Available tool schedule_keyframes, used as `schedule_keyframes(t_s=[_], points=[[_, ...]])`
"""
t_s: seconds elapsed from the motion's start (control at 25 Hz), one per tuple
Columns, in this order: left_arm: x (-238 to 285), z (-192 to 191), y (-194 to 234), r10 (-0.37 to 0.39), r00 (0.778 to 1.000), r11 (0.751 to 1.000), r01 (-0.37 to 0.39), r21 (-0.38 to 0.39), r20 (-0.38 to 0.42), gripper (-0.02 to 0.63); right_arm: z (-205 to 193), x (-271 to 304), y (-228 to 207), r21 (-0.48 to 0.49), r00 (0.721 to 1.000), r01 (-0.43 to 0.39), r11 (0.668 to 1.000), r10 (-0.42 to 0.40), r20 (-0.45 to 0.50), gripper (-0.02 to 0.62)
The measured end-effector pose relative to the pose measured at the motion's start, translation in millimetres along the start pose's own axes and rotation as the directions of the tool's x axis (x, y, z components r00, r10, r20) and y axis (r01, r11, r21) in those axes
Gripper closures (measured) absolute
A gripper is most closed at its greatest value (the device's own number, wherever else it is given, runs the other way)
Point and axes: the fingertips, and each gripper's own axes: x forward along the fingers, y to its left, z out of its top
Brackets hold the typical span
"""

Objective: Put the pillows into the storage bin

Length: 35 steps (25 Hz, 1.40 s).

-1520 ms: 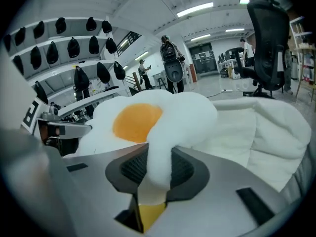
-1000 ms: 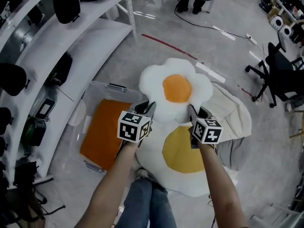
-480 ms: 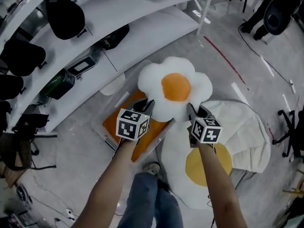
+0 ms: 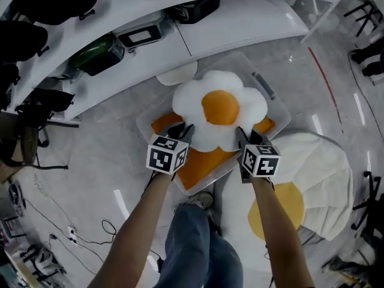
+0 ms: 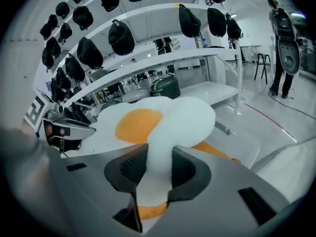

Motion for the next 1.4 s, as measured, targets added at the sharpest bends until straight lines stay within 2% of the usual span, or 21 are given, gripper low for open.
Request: schedule_keyframes(t_s=[0.24, 0.52, 0.68, 0.72, 0.8, 1.04, 1.24, 1.4], points=[[24, -80, 24, 0.006, 0.997, 0.999, -0.009, -0.046, -0.075, 0.535, -60, 37, 4, -0.053, 0.994, 0.025, 0.998, -0.031, -0.108, 0.458], [45, -132, 30, 0.024, 0.988, 0.997, -0.034, -0.063, -0.153, 0.514, -101, 52, 0, -0.131, 0.982, 0.021, 0.991, -0.045, -0.186, 0.398], [44, -141, 38, 0.076, 0.981, 0.993, -0.091, -0.077, -0.176, 0.444, -106, 51, -8, -0.117, 0.979, 0.041, 0.992, -0.064, -0.194, 0.299], [41, -139, 40, 0.087, 0.981, 0.992, -0.101, -0.071, -0.173, 0.419, -104, 49, -10, -0.100, 0.980, 0.048, 0.994, -0.066, -0.188, 0.267], [35, -130, 42, 0.096, 0.982, 0.992, -0.107, -0.061, -0.161, 0.391, -98, 45, -11, -0.086, 0.983, 0.052, 0.995, -0.066, -0.174, 0.255], [5, -80, 34, 0.103, 0.991, 0.994, -0.106, -0.033, -0.087, 0.387, -62, 16, -5, -0.088, 0.991, 0.059, 0.994, -0.069, -0.117, 0.252], [-26, -3, 2, 0.067, 0.998, 0.997, -0.068, 0.023, 0.004, 0.388, -1, -30, 6, -0.083, 0.999, 0.043, 0.996, -0.044, -0.012, 0.252], [-58, 83, -43, -0.009, 0.994, 0.993, -0.004, 0.119, 0.108, 0.397, 73, -88, 20, -0.085, 0.993, 0.041, 0.996, -0.031, 0.115, 0.309]])
